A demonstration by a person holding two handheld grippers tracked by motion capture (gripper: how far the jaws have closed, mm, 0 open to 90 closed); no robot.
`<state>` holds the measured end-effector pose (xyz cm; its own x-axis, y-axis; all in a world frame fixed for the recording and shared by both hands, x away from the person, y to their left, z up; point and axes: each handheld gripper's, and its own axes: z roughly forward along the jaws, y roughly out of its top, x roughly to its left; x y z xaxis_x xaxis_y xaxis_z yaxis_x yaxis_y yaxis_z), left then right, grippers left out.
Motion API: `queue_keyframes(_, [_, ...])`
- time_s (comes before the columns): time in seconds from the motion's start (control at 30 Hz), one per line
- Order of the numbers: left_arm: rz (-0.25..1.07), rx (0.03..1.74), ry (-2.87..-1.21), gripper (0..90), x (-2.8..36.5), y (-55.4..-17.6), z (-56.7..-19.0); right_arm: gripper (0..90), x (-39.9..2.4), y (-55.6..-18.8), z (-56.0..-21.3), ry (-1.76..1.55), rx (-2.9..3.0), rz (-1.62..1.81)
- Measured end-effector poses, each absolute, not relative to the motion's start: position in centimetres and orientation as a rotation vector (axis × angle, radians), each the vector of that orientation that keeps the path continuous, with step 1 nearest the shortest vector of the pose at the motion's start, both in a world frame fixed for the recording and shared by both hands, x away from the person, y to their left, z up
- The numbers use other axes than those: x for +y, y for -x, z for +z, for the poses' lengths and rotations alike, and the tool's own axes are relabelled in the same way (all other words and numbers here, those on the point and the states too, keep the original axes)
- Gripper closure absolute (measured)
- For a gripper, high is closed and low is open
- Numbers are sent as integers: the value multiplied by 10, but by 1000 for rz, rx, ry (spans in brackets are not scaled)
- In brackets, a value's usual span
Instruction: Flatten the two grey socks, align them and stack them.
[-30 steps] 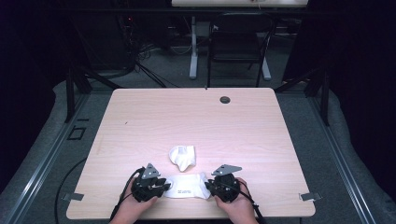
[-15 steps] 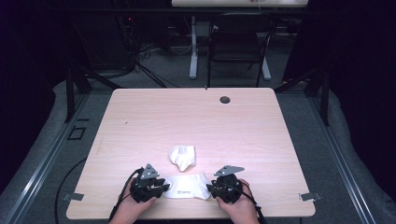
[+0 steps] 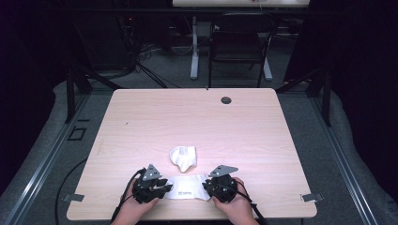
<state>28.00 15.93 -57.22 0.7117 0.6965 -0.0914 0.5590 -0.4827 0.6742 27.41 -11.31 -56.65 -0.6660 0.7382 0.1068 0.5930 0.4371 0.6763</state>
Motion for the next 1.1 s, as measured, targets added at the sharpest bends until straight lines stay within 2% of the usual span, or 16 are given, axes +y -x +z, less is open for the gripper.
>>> queue_keyframes(0.63, [229,960,-2220,676,163,-278,-573,854,-124,-270,-571,-1227,2478,979])
queue_keyframes(1.1, [213,954,-2227,671,162,-275,-573,850,-125,-267,-569,-1243,2506,956])
